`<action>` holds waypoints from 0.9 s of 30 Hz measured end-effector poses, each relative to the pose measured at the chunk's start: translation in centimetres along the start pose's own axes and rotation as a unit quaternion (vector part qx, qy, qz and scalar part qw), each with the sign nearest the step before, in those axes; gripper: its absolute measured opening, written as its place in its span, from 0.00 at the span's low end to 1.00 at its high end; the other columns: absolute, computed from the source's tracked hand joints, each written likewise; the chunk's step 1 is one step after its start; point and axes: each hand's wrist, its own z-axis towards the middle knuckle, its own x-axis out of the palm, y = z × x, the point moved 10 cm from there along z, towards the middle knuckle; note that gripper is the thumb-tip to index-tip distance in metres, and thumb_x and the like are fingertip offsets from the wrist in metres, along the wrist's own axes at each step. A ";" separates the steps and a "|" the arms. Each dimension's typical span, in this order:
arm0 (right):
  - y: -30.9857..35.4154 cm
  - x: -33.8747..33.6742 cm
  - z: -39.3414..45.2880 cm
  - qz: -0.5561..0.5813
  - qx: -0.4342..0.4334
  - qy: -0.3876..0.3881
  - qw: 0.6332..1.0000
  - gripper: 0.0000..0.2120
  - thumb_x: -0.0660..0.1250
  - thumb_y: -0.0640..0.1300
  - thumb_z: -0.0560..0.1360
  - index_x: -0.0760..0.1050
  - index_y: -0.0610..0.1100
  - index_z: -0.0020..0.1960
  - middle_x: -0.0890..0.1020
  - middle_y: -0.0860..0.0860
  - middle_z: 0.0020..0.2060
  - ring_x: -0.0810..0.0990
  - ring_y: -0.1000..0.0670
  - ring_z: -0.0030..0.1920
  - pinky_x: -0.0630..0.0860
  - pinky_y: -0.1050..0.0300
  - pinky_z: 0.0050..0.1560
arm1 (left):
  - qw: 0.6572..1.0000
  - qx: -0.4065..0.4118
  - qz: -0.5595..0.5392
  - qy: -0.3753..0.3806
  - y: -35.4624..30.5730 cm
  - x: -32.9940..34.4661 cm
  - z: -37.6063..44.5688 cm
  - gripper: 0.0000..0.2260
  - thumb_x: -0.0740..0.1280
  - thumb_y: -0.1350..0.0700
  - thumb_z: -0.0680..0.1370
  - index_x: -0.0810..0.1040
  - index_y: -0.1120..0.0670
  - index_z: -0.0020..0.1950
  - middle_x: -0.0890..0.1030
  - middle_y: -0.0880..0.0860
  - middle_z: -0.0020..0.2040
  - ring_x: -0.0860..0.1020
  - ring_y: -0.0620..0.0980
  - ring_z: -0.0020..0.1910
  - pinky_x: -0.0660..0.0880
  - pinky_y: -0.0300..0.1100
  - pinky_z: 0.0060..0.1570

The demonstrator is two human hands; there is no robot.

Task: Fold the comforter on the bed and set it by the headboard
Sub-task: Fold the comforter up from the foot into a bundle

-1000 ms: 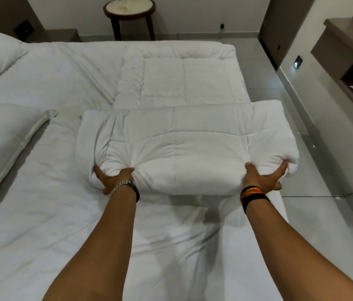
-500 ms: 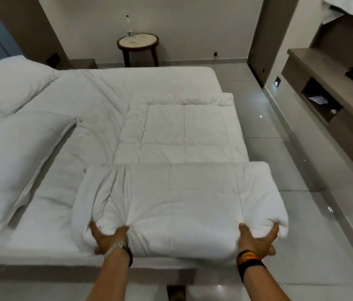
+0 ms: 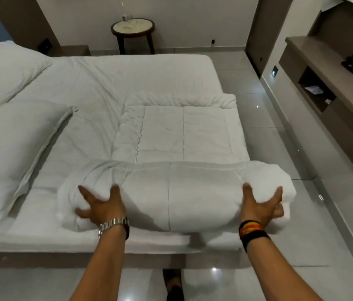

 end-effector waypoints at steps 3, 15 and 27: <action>5.8 5.8 3.6 0.007 -0.101 0.020 0.995 0.40 0.72 0.61 0.76 0.57 0.57 0.82 0.54 0.46 0.81 0.64 0.45 0.78 0.64 0.48 0.77 | 0.991 0.134 0.006 -0.004 -7.2 4.9 2.9 0.37 0.67 0.40 0.78 0.49 0.32 0.80 0.42 0.56 0.83 0.61 0.65 0.78 0.62 0.60 0.75; 10.4 28.2 14.6 -0.392 -0.326 0.058 0.858 0.35 0.49 0.70 0.81 0.58 0.54 0.82 0.53 0.43 0.83 0.47 0.43 0.83 0.33 0.37 0.79 | 0.860 0.393 0.324 0.029 -17.5 29.4 16.2 0.29 0.46 0.36 0.82 0.56 0.43 0.83 0.50 0.54 0.84 0.49 0.55 0.82 0.47 0.61 0.76; 2.4 40.8 24.4 -0.505 -0.189 0.169 0.825 0.40 0.43 0.77 0.77 0.49 0.60 0.83 0.45 0.45 0.84 0.40 0.44 0.83 0.28 0.36 0.76 | 0.817 0.347 0.448 0.107 -13.2 42.8 25.9 0.32 0.43 0.34 0.82 0.49 0.45 0.84 0.44 0.56 0.84 0.40 0.56 0.82 0.32 0.58 0.76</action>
